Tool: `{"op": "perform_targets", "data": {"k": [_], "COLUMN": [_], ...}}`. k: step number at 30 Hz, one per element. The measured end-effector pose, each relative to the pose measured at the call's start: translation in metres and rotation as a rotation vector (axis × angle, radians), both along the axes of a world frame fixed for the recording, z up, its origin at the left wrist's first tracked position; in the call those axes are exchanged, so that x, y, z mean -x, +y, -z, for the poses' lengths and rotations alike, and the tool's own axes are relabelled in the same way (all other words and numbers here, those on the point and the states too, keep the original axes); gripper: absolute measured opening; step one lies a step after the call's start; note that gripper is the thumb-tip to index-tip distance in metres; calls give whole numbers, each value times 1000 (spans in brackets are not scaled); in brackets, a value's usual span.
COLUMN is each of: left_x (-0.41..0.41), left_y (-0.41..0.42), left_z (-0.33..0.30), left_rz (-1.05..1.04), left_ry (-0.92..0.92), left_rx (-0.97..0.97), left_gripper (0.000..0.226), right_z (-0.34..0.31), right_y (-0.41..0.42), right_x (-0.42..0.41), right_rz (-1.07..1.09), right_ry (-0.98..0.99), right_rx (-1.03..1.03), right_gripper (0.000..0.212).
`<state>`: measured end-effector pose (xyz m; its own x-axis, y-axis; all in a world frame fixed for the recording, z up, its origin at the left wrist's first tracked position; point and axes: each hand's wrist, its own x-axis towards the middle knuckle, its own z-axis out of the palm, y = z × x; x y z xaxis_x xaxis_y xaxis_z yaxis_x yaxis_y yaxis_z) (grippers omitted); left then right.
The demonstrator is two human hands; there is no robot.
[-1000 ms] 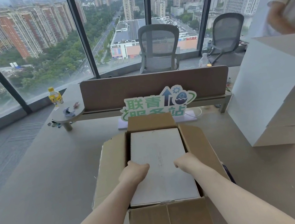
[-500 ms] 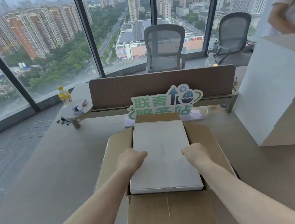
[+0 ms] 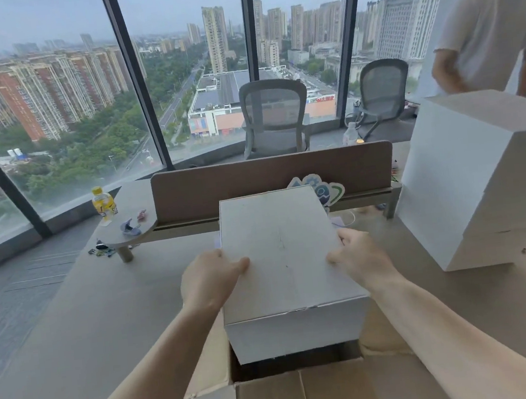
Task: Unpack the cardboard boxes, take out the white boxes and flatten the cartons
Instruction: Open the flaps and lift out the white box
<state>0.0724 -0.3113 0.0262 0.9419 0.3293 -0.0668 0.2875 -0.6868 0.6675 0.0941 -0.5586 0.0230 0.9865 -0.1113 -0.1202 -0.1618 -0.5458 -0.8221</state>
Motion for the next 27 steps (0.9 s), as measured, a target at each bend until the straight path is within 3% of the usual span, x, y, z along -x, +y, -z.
{"op": "perform_targets", "data": {"k": [7, 10, 18, 20, 22, 27], "left_x": [-15, -34, -83, -96, -113, -176], "left_y": [-42, -75, -212, -255, -298, -393], "left_z": [-70, -101, -171, -186, -202, -225], "left_rz": [97, 126, 132, 120, 131, 161], "left_ry": [-280, -324, -431, -456, -460, -496], "left_rx": [161, 154, 126, 145, 211, 312], "left_gripper": [14, 19, 31, 30, 34, 48], "right_z": [-91, -130, -191, -207, -225, -266], "right_y": [-55, -92, -231, -276, -320, -417], "right_x": [-3, -6, -41, -57, -74, -115], "right_rz": [-16, -24, -11, -16, -12, -21], "right_ry": [-218, -284, -419, -447, -483, -501], "right_rx": [-104, -142, -221, -255, -240, -185], "right_gripper": [36, 37, 13, 29, 18, 28]}}
